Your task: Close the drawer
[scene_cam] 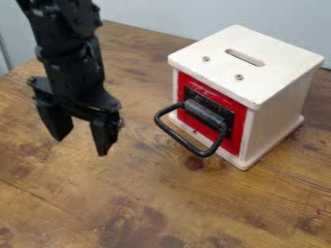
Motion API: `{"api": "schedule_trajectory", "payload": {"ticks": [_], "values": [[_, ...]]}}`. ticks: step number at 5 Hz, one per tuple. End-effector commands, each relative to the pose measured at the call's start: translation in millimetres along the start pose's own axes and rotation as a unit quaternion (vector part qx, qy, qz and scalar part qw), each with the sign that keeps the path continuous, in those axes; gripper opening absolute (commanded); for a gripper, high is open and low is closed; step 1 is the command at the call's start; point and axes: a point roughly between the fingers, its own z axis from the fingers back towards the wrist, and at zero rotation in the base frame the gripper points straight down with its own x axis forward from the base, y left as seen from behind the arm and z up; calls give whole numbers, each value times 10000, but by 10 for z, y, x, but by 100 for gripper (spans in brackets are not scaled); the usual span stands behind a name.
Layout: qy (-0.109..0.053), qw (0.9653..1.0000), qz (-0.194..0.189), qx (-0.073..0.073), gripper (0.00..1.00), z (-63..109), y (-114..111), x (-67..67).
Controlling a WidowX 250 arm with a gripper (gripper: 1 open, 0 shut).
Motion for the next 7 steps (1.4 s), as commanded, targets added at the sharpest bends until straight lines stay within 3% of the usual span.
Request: {"api": "schedule_trajectory", "payload": {"ticks": [1,2,4,6,7], "values": [[-228,9997,-13,15,100,183,-74,23],[-337,9994,25,26,100,275,-127,-4],[-315,9995,-48,1,100,144,-22,145],[-387,9991,168,34,100,304,102,60],[-335,9993,179,52,100,349,61,11]]}}
